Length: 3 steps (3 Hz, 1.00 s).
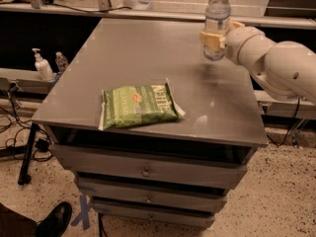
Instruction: Move blue plastic bottle near water bottle
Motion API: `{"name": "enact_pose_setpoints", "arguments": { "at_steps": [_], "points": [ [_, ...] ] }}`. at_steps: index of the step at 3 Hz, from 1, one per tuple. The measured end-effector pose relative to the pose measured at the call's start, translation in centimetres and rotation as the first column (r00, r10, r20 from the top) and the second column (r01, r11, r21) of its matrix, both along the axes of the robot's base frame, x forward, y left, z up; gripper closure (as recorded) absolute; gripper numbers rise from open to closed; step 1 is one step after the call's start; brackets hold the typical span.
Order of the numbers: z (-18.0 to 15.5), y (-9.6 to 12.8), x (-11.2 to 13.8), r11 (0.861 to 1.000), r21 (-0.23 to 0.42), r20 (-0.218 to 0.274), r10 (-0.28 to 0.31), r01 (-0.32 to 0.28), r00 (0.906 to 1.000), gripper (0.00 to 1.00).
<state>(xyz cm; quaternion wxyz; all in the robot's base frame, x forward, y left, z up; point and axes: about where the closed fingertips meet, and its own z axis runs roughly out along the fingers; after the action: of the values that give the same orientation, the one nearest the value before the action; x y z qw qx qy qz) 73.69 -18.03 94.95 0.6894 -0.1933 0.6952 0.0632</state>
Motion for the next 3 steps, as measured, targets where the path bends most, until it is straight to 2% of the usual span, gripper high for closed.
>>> {"name": "enact_pose_setpoints", "arguments": {
  "at_steps": [1, 2, 3],
  "points": [
    [0.8, -3.0, 2.3, 0.998, 0.036, 0.032, -0.054, 0.052, 0.9980, 1.00],
    [1.4, -5.2, 4.8, 0.994, 0.082, 0.032, -0.080, 0.077, 0.9963, 1.00],
    [1.2, -7.6, 6.5, 0.988, 0.112, 0.006, -0.103, 0.102, 0.9947, 1.00]
  ]
}}
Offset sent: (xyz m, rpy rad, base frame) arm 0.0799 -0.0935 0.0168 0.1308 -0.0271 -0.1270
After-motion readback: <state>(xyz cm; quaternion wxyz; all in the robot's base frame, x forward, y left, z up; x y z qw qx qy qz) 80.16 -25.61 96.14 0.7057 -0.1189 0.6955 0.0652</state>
